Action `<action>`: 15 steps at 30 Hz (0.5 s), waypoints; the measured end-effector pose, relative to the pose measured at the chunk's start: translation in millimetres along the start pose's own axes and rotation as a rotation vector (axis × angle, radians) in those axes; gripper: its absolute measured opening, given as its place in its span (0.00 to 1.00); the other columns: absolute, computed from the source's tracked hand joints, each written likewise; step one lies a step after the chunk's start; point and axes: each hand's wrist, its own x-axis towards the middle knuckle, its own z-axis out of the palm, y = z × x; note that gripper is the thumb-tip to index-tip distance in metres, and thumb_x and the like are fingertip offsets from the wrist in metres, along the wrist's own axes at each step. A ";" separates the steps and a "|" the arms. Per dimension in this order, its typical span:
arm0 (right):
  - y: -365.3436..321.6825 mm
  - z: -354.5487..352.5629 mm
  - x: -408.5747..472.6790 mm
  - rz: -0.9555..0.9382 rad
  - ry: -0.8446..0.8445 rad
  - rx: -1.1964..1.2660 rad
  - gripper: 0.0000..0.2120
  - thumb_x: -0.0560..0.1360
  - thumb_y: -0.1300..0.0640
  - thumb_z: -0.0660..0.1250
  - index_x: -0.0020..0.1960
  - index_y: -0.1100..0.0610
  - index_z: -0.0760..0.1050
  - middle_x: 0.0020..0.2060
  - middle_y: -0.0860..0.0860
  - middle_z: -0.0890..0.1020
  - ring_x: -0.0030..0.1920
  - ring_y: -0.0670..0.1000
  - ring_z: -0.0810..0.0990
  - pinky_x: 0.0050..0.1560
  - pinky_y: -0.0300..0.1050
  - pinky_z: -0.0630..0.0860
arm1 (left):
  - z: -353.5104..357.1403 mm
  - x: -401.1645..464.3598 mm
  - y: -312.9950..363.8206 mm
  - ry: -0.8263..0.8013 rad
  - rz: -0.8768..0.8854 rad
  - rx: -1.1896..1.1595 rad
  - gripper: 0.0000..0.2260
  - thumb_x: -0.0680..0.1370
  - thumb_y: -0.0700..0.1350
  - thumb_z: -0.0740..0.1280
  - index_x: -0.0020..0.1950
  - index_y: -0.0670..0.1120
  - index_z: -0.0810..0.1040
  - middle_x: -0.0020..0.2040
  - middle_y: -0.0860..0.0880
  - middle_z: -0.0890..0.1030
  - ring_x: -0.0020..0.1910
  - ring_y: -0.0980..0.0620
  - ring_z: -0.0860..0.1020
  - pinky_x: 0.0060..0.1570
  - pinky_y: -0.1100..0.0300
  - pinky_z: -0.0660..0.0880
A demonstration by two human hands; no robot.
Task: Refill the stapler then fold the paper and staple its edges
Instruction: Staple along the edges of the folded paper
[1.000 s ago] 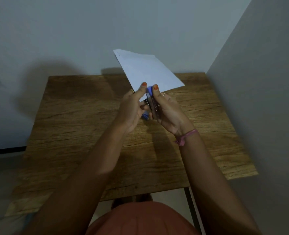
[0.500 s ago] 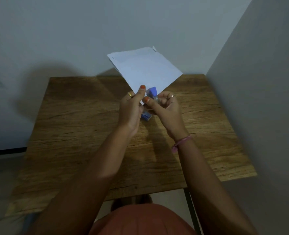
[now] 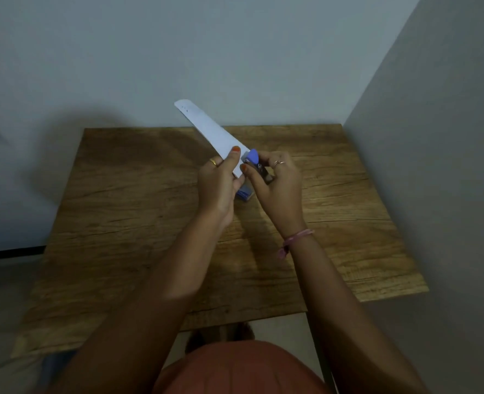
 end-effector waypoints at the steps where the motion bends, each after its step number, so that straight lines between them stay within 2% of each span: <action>1: -1.1 -1.3 -0.3 -0.014 0.011 0.006 0.10 0.73 0.59 0.72 0.53 0.61 0.80 0.46 0.54 0.78 0.45 0.45 0.76 0.45 0.25 0.68 | -0.6 -0.5 -0.4 -0.008 0.001 -0.002 0.02 0.78 0.39 0.68 0.49 0.44 0.80 0.55 0.40 0.83 0.55 0.45 0.82 0.50 0.53 0.81; 6: -2.6 -4.1 -0.1 -0.009 -0.019 -0.007 0.09 0.72 0.59 0.73 0.51 0.60 0.81 0.44 0.52 0.81 0.43 0.44 0.76 0.45 0.30 0.71 | -5.4 -0.9 -1.6 -0.020 -0.011 0.040 0.02 0.75 0.39 0.71 0.47 0.44 0.82 0.52 0.42 0.84 0.55 0.45 0.82 0.50 0.50 0.81; 8: -2.2 -3.4 -0.2 0.005 -0.030 0.014 0.09 0.72 0.59 0.73 0.51 0.60 0.81 0.44 0.53 0.81 0.43 0.43 0.76 0.45 0.30 0.71 | -7.1 -0.8 -2.3 -0.010 -0.018 0.028 0.04 0.75 0.39 0.72 0.49 0.43 0.82 0.52 0.43 0.84 0.54 0.45 0.83 0.50 0.50 0.81; 12: 0.0 -1.3 0.8 0.120 -0.110 0.134 0.13 0.72 0.54 0.74 0.53 0.58 0.81 0.49 0.54 0.80 0.48 0.46 0.79 0.49 0.36 0.77 | -8.6 -0.6 -1.6 -0.001 -0.036 -0.033 0.05 0.75 0.39 0.71 0.51 0.44 0.80 0.54 0.42 0.83 0.54 0.46 0.83 0.46 0.54 0.82; 14: 1.3 -1.3 1.1 0.245 -0.170 0.273 0.14 0.73 0.51 0.72 0.56 0.56 0.81 0.52 0.58 0.79 0.47 0.49 0.80 0.42 0.38 0.79 | -9.7 0.3 -0.6 -0.003 -0.047 -0.053 0.05 0.76 0.38 0.70 0.51 0.45 0.79 0.55 0.42 0.83 0.54 0.46 0.83 0.46 0.55 0.82; 15: 1.2 -2.0 0.3 0.307 -0.195 0.354 0.15 0.74 0.49 0.70 0.57 0.55 0.80 0.53 0.59 0.79 0.45 0.48 0.80 0.37 0.35 0.77 | -10.3 0.5 -0.3 -0.012 -0.051 -0.054 0.05 0.77 0.38 0.69 0.52 0.45 0.79 0.55 0.42 0.83 0.54 0.46 0.83 0.47 0.55 0.81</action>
